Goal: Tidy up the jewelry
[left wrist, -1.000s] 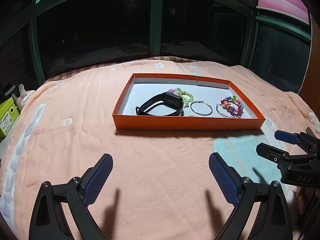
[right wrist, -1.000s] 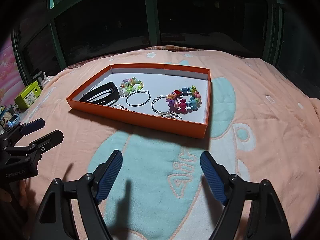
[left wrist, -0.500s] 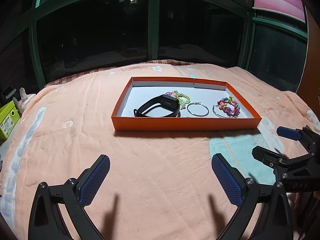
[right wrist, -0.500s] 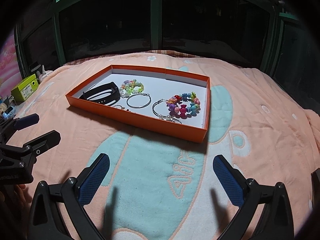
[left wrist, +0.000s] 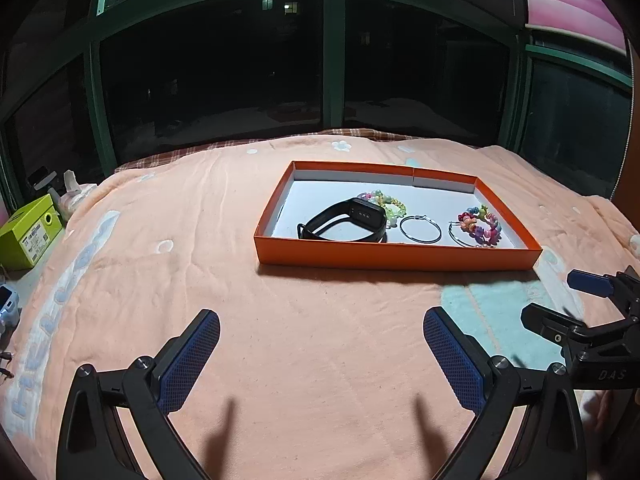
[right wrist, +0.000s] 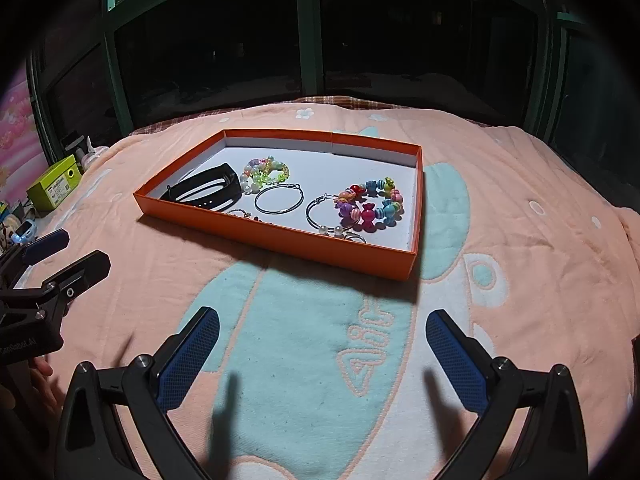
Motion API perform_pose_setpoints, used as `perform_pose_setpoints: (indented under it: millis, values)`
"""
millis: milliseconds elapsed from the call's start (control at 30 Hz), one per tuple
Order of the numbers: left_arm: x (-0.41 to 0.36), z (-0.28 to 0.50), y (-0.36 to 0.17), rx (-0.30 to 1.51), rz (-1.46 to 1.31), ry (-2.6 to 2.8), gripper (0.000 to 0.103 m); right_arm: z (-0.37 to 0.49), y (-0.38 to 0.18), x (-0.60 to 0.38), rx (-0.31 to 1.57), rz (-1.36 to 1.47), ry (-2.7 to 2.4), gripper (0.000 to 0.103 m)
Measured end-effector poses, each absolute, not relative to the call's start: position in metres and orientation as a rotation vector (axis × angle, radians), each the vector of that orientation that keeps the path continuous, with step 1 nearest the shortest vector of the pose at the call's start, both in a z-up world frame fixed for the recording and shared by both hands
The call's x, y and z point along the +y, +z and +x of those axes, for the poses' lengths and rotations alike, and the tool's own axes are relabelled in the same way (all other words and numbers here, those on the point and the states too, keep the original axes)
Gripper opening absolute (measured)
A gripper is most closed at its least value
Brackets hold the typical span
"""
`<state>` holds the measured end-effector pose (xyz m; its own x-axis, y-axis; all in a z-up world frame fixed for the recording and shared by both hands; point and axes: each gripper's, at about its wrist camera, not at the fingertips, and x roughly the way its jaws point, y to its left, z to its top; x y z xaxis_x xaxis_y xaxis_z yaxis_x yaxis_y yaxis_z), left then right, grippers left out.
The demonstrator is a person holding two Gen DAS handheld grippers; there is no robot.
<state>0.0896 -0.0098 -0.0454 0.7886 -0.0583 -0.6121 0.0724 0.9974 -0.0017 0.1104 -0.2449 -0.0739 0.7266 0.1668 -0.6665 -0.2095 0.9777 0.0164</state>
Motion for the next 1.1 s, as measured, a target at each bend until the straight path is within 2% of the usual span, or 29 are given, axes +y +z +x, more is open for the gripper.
perform_pose_setpoints:
  millis: [1100]
  values:
    - [-0.0027, 0.0951, -0.0497, 0.691, 0.004, -0.028, 0.103, 0.1147, -0.0778, -0.2442, 0.761, -0.06, 0.203, 0.103]
